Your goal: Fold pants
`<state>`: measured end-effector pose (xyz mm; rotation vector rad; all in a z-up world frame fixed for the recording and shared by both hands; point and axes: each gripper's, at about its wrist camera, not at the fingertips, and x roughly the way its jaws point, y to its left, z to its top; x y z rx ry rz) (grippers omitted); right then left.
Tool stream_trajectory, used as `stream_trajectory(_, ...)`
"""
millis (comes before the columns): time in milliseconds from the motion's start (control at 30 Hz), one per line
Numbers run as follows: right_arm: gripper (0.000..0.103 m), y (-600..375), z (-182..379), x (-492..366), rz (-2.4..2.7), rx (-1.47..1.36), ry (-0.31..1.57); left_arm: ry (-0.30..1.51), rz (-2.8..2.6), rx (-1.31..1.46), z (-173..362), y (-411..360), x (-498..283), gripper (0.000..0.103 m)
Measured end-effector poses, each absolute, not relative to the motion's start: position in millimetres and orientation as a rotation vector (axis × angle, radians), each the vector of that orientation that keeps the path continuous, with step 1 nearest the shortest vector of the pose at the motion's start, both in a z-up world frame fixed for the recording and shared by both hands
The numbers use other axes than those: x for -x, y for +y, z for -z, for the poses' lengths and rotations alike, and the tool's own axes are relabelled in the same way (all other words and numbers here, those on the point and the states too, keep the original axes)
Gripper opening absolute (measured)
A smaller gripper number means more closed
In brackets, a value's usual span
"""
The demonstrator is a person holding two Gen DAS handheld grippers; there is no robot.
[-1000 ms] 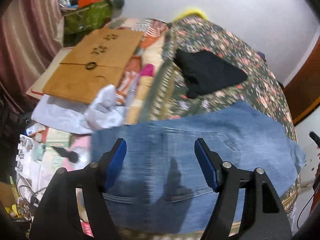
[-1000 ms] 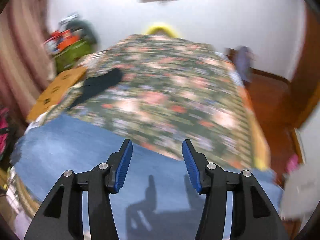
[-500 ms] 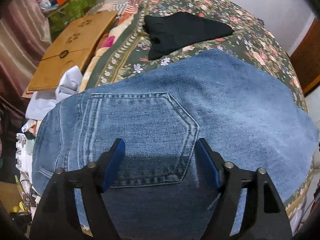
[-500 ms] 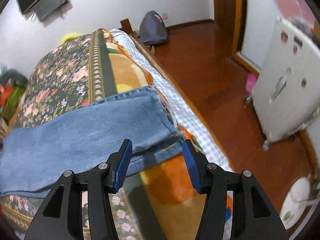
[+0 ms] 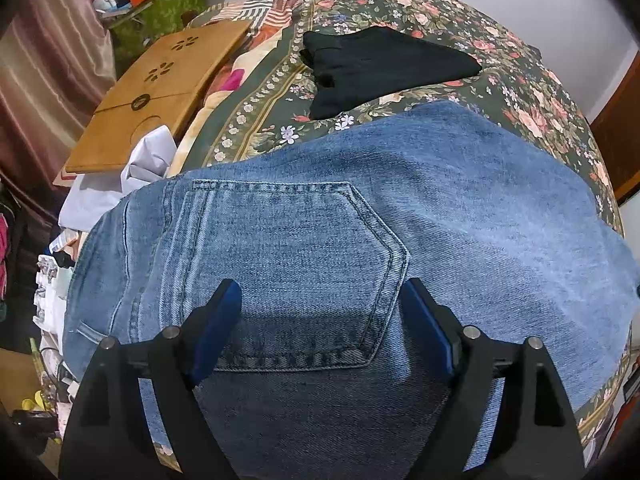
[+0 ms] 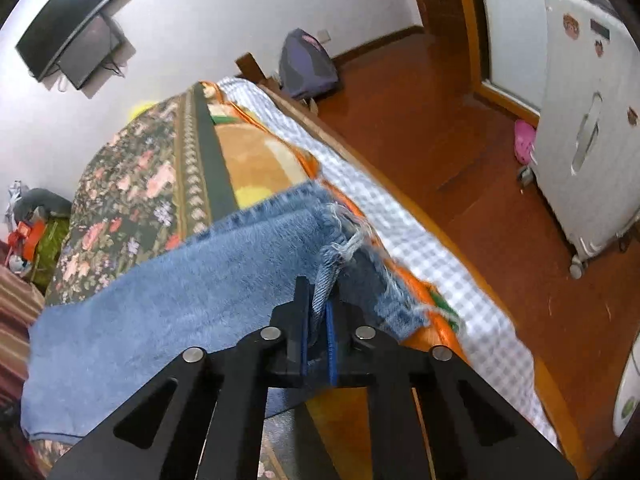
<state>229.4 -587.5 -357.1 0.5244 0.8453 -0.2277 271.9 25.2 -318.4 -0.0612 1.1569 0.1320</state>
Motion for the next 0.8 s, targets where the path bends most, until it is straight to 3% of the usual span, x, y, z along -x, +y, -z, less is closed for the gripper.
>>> stream_trajectory(167,0.003,-587,320,-222,0.246,-0.408,0.767,1.16,-0.126,0.048,318,25,-273,0.083)
stream_trajectory(367,0.004,-588,373,-233,0.248,-0.408,0.943,1.156,-0.118,0.017,317,23,-272,0.083)
stream_trajectory(467,0.015,-592,380,-225,0.275,-0.429,0.939,1.162,-0.107,-0.042,310,16,-272,0.082)
stream_trajectory(533,0.029,-598,373,-221,0.342,-0.412,0.963,1.147,-0.08,-0.066,299,8,-271,0.082)
stream_trajectory(700,0.032,-606,346,-199,0.337,-0.445,0.941,1.055,0.032,-0.075,262,-28,-276,0.082)
stream_trajectory(800,0.049,-600,334,-183,0.294,-0.498,0.898,1.019,0.124,-0.074,247,-60,-283,0.082)
